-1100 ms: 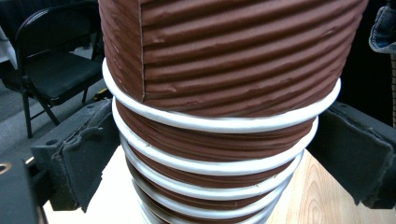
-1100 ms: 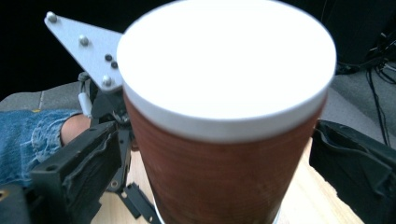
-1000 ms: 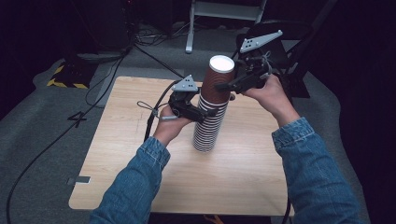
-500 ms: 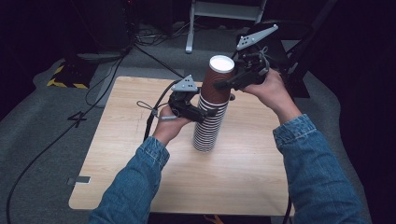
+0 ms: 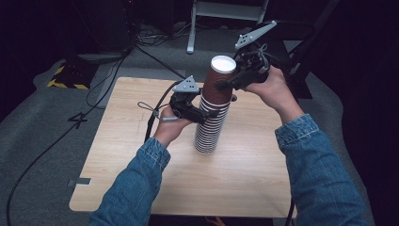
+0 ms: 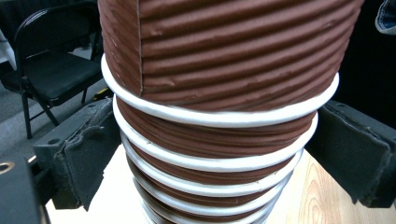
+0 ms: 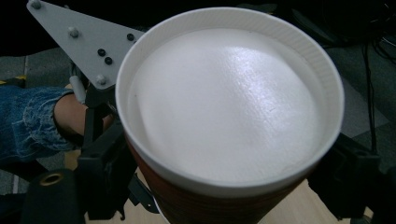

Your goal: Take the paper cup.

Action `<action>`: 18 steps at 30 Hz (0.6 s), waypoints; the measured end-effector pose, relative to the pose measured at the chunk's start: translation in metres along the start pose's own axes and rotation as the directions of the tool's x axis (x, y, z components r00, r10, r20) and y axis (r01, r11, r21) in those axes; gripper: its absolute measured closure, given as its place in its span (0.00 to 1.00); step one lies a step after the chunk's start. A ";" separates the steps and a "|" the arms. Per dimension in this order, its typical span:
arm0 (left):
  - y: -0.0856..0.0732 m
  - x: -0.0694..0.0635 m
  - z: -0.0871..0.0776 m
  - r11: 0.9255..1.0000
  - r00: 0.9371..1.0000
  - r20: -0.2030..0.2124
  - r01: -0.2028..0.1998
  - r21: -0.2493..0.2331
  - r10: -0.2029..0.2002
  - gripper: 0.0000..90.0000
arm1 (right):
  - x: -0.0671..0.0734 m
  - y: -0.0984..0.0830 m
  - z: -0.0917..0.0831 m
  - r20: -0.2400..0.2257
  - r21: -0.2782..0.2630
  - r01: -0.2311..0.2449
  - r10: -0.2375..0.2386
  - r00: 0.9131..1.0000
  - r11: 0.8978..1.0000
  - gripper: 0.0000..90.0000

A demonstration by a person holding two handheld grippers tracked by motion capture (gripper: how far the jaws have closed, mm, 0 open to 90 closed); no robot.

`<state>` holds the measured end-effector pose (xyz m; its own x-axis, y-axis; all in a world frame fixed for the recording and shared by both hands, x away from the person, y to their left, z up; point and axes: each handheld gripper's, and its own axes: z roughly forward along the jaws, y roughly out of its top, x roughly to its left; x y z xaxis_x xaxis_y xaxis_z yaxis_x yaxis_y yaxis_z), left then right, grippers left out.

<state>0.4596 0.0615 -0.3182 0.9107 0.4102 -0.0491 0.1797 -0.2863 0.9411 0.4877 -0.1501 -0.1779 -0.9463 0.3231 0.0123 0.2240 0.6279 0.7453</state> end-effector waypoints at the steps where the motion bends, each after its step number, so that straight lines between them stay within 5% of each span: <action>1: 0.000 0.000 0.000 1.000 1.000 -0.001 -0.002 0.001 0.002 0.06 | 0.000 0.001 -0.001 0.001 0.004 0.002 -0.002 1.000 1.000 0.20; 18: 0.001 -0.001 0.000 1.000 1.000 -0.008 -0.005 0.009 0.005 0.05 | 0.007 0.022 -0.030 0.037 -0.071 0.005 -0.002 0.999 0.997 0.21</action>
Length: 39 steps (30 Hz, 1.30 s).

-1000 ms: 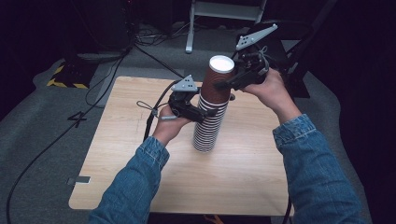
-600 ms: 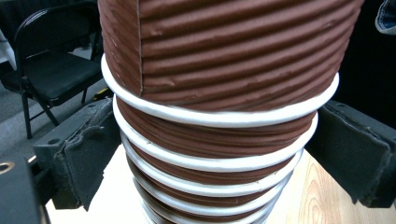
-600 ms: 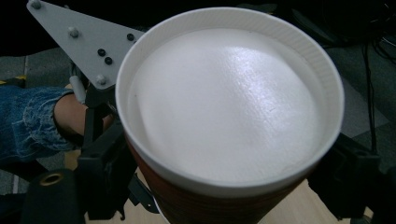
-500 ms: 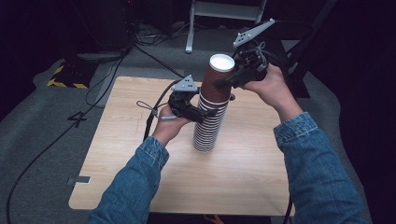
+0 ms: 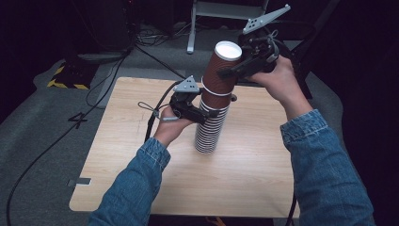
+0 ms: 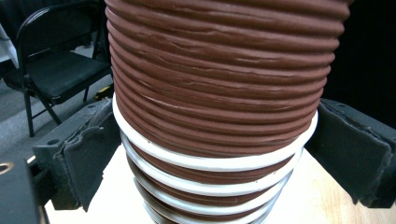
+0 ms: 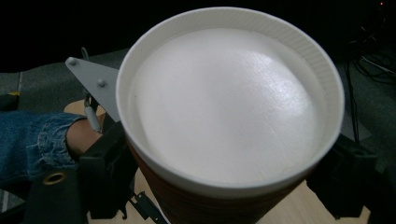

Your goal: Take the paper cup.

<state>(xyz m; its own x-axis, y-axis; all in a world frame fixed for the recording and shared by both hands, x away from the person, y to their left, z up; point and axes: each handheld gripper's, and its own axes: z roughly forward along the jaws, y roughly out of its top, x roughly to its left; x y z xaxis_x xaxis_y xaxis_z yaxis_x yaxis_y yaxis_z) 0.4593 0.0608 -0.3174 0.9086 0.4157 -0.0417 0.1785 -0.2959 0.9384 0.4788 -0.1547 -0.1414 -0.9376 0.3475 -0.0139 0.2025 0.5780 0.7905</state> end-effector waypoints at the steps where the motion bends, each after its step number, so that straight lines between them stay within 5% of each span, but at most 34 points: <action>1: 0.000 0.000 0.000 1.000 1.000 0.000 0.000 0.000 0.000 0.05 | 0.000 0.000 0.000 0.000 0.000 0.000 0.000 1.000 1.000 0.21; 12: 0.002 -0.002 -0.002 1.000 1.000 -0.015 -0.022 0.008 0.022 0.05 | 0.006 0.006 -0.027 0.037 -0.107 0.003 0.001 0.999 0.994 0.21; 20: 0.003 -0.002 -0.012 1.000 0.999 -0.023 -0.022 -0.013 0.022 0.03 | 0.012 -0.006 -0.055 0.078 -0.253 0.016 0.004 0.997 0.967 0.21; 27: -0.002 -0.003 -0.031 0.999 0.999 -0.040 -0.031 -0.027 0.030 0.03 | 0.015 -0.017 -0.079 0.096 -0.322 0.017 0.015 0.995 0.946 0.21; 29: -0.008 -0.005 -0.038 0.999 0.999 -0.046 -0.030 -0.025 0.029 0.03 | 0.016 -0.027 -0.089 0.110 -0.357 0.024 0.016 0.994 0.934 0.21; 36: -0.026 -0.012 -0.051 0.999 0.997 -0.064 -0.039 -0.006 0.039 0.03 | 0.016 -0.055 -0.100 0.141 -0.385 0.018 0.039 0.989 0.923 0.21; 39: -0.042 -0.015 -0.058 1.000 0.998 -0.067 -0.014 -0.005 0.014 0.03 | 0.019 -0.080 -0.105 0.159 -0.416 0.019 0.052 0.986 0.909 0.21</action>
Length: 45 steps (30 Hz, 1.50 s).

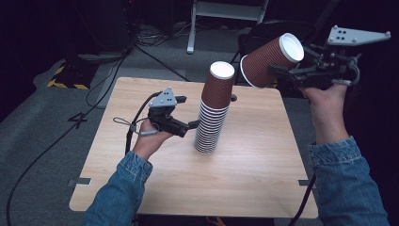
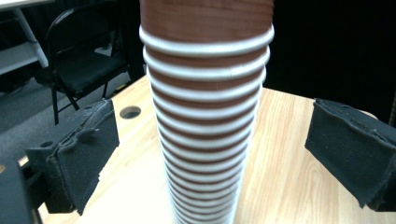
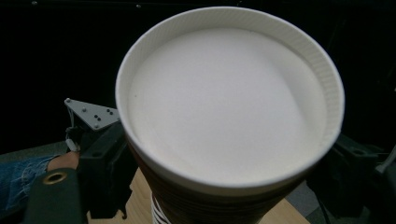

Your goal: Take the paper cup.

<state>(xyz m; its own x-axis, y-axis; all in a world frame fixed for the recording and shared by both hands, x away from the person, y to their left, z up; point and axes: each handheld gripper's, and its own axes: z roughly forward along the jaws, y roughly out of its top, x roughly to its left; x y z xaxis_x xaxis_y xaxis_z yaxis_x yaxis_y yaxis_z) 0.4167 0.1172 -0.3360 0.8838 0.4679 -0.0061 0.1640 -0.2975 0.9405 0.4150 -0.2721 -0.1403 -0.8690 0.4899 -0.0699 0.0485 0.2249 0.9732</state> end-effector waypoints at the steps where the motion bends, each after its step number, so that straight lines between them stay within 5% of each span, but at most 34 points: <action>1: -0.004 -0.001 -0.001 1.000 1.000 0.000 0.006 0.001 -0.006 0.03 | 0.001 -0.005 -0.004 0.002 -0.013 0.001 -0.001 1.000 1.000 0.21; 9: -0.056 -0.009 -0.007 0.998 0.998 -0.039 0.057 0.030 -0.056 0.04 | 0.002 -0.060 -0.028 0.015 -0.095 -0.060 0.061 0.998 0.994 0.21; 12: -0.059 -0.007 -0.004 0.993 0.996 -0.062 0.063 0.100 -0.057 0.05 | 0.001 -0.075 -0.031 0.030 -0.098 -0.067 0.070 0.997 0.993 0.21; 15: -0.062 -0.007 -0.003 0.994 0.996 -0.047 0.075 0.079 -0.072 0.05 | 0.002 -0.099 -0.036 0.051 -0.101 -0.093 0.099 0.994 0.990 0.21; 22: -0.068 -0.012 0.006 0.990 0.997 -0.043 0.069 0.122 -0.064 0.05 | 0.006 -0.138 -0.039 0.101 -0.083 -0.127 0.135 0.986 0.988 0.21; 33: -0.084 -0.021 0.010 0.982 0.993 0.025 0.108 0.154 -0.113 0.05 | 0.025 -0.193 -0.031 0.121 -0.076 -0.175 0.183 0.976 0.982 0.21; 45: -0.089 -0.028 0.016 0.982 0.978 0.153 0.116 0.148 -0.139 0.06 | 0.038 -0.225 -0.012 0.094 -0.035 -0.219 0.222 0.971 0.975 0.21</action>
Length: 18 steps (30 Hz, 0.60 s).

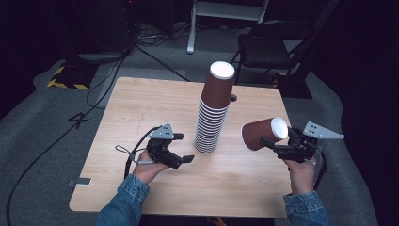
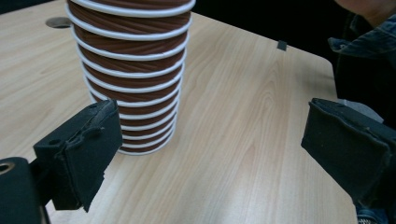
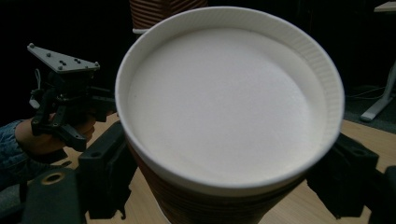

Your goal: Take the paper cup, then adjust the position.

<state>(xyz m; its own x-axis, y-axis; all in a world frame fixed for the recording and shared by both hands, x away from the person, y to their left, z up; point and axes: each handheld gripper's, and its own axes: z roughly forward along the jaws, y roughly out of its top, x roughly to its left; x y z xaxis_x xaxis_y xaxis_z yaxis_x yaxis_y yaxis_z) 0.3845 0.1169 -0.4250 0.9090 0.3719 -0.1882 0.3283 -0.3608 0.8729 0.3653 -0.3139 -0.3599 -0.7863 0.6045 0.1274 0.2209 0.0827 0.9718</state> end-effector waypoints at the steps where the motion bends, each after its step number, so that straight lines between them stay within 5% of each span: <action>1: 0.000 0.000 0.001 1.000 1.000 0.004 0.001 -0.002 -0.001 0.06 | 0.001 -0.003 0.002 -0.002 0.002 -0.003 0.003 1.000 1.000 0.21; 9: -0.003 -0.004 0.014 1.000 0.998 0.060 0.026 -0.011 -0.025 0.05 | 0.003 -0.024 0.011 0.005 0.044 -0.023 0.023 1.000 0.999 0.21; 18: -0.007 -0.010 0.036 0.996 0.985 0.155 0.078 -0.045 -0.070 0.11 | 0.006 -0.041 0.020 -0.015 0.035 -0.037 0.038 0.999 0.999 0.21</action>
<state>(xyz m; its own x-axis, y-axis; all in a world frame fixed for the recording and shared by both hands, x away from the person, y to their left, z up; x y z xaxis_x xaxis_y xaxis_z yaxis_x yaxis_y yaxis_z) 0.3824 0.0847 -0.4457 0.9126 0.2590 -0.3165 0.3862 -0.2915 0.8751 0.3632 -0.2979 -0.4031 -0.7862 0.5950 0.1667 0.2698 0.0877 0.9589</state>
